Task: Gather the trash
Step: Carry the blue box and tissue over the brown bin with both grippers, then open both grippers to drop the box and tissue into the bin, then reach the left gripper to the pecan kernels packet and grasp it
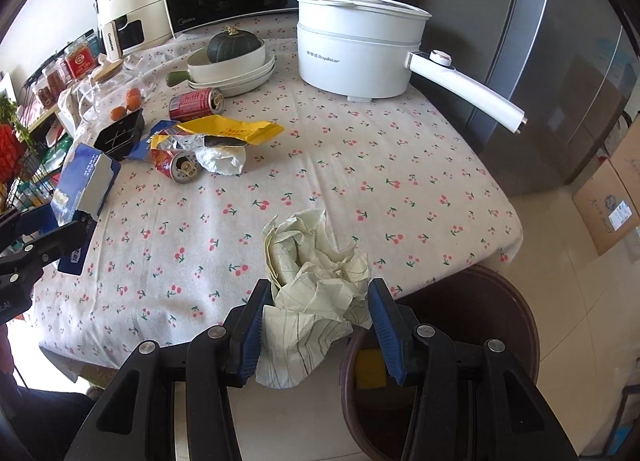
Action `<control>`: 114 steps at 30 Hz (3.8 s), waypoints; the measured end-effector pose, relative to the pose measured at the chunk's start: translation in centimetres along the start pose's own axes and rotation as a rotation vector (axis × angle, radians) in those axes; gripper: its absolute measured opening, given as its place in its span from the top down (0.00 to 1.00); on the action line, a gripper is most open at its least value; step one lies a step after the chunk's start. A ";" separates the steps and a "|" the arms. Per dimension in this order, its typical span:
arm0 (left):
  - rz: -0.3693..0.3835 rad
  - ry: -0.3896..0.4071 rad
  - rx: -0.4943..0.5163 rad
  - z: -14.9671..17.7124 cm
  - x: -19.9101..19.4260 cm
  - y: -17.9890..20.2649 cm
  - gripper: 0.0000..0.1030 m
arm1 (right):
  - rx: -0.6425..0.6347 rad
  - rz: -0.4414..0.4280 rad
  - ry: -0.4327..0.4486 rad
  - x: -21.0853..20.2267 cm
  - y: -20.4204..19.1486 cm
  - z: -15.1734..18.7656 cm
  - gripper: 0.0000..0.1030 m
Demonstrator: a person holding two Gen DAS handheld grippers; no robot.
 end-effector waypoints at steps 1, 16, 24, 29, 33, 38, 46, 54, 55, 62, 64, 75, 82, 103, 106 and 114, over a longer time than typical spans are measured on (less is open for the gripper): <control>0.005 -0.001 0.007 0.0 0.1 0.5 0.41 | 0.007 0.006 -0.003 -0.1 0.6 0.4 0.51; 0.078 -0.049 0.129 1.9 2.5 7.7 0.41 | 0.191 0.082 -0.098 0.2 10.1 8.0 0.51; 0.098 -0.077 0.173 2.9 4.0 10.9 0.41 | 0.266 0.094 -0.169 1.4 14.0 11.8 0.50; 0.111 -0.091 0.203 3.6 4.9 12.9 0.41 | 0.276 0.115 -0.209 2.3 15.3 13.5 0.50; 0.125 -0.104 0.228 4.1 5.7 14.3 0.41 | 0.284 0.113 -0.223 2.7 15.9 14.5 0.50; 0.159 -0.118 0.257 4.5 6.6 16.5 0.41 | 0.296 0.095 -0.226 2.8 16.5 15.0 0.26; 0.212 -0.139 0.309 5.3 8.4 20.5 0.41 | 0.287 0.089 -0.215 1.9 16.9 15.5 0.23; 0.238 -0.150 0.345 6.0 9.7 22.3 0.41 | 0.307 0.099 -0.217 1.7 18.0 16.3 0.23; 0.236 -0.146 0.351 6.0 9.7 22.4 0.41 | 0.312 0.101 -0.217 1.7 18.1 16.4 0.23; 0.171 -0.137 0.362 6.1 9.8 22.2 0.12 | 0.328 0.106 -0.209 1.4 18.6 16.5 0.22; 0.158 -0.140 0.357 6.0 9.8 21.8 0.10 | 0.329 0.106 -0.204 1.3 18.6 16.4 0.22; 0.105 -0.133 0.321 5.4 8.8 19.2 0.07 | 0.300 0.117 -0.165 0.2 17.5 15.0 0.21; 0.067 -0.121 0.279 4.3 7.8 16.5 0.05 | 0.251 0.109 -0.132 -0.4 15.5 12.8 0.21; -0.073 -0.070 0.077 1.9 3.1 3.4 0.04 | 0.089 0.031 -0.040 -0.9 5.6 4.0 0.18; -0.096 -0.061 0.044 1.8 2.3 1.1 0.02 | 0.066 0.017 -0.033 -0.7 3.9 3.0 0.18; -0.170 -0.044 -0.065 1.1 1.1 -5.1 0.01 | 0.011 -0.014 -0.017 0.5 -0.8 -0.3 0.14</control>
Point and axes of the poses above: each gripper's, at about its wrist camera, not at the fingertips, and x roughly the way its jaws point, y to its right, z to its underside, the point moved 3 cm from there along x, roughly the way its jaws point, and after that the axes turned 6 degrees about -x, right-handed, at the moved point
